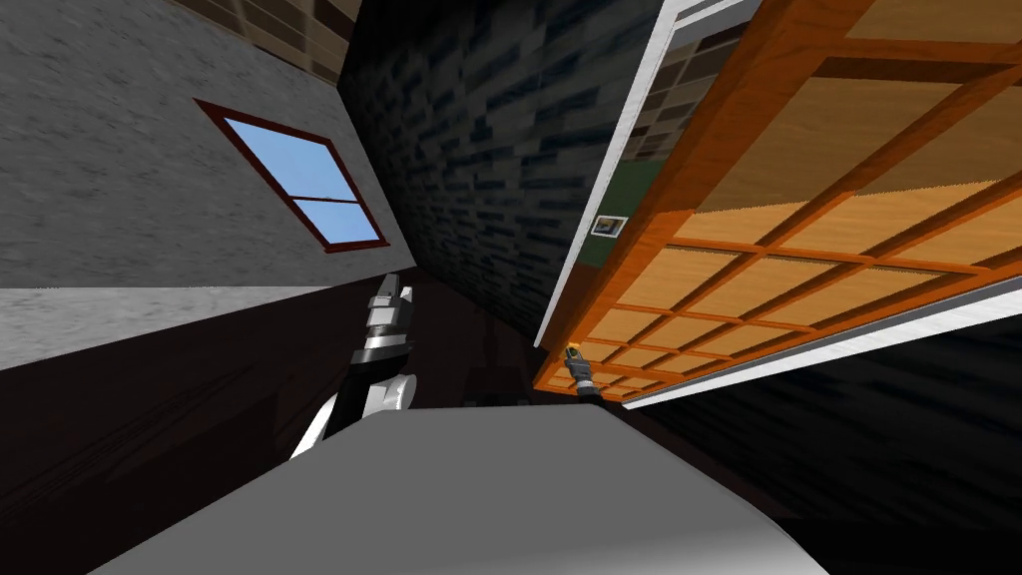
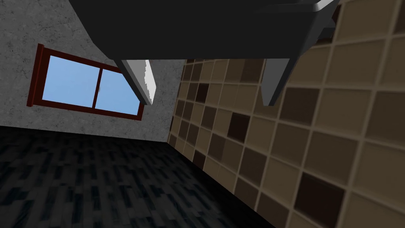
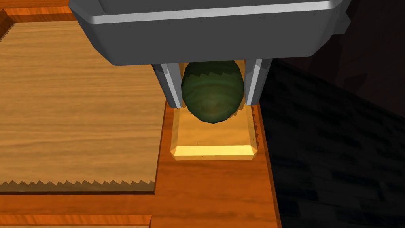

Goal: Pull the door open

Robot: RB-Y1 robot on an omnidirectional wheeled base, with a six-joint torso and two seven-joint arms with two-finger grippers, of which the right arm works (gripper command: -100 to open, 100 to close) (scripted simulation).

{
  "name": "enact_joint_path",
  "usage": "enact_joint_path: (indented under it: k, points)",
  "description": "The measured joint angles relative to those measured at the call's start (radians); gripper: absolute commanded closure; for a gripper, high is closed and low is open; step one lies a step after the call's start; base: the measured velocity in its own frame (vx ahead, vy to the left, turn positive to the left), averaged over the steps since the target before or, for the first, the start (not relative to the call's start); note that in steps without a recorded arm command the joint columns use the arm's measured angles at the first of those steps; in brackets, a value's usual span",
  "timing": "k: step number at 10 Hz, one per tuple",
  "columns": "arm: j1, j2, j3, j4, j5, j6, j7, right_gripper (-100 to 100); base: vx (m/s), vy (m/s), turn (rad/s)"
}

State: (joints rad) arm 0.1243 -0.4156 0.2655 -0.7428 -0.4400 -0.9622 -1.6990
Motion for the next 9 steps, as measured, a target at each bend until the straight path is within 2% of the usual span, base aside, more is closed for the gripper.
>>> enact_joint_path:
  k: [1, 3, 7, 9]
  points:
    - [0.003, 0.001, 0.003, 0.002, 0.001, 0.0, -0.003, 100, -0.143, -0.015, 0.13]
    - [0.019, -0.019, 0.016, -0.005, 0.008, -0.016, -0.018, 100, -0.19, -0.045, 0.101]
    - [0.032, -0.047, 0.058, 0.026, 0.03, -0.083, -0.064, 100, -0.206, -0.055, 0.107]
    - [0.058, -0.067, 0.077, 0.005, 0.039, -0.101, -0.081, 100, -0.175, -0.04, 0.062]
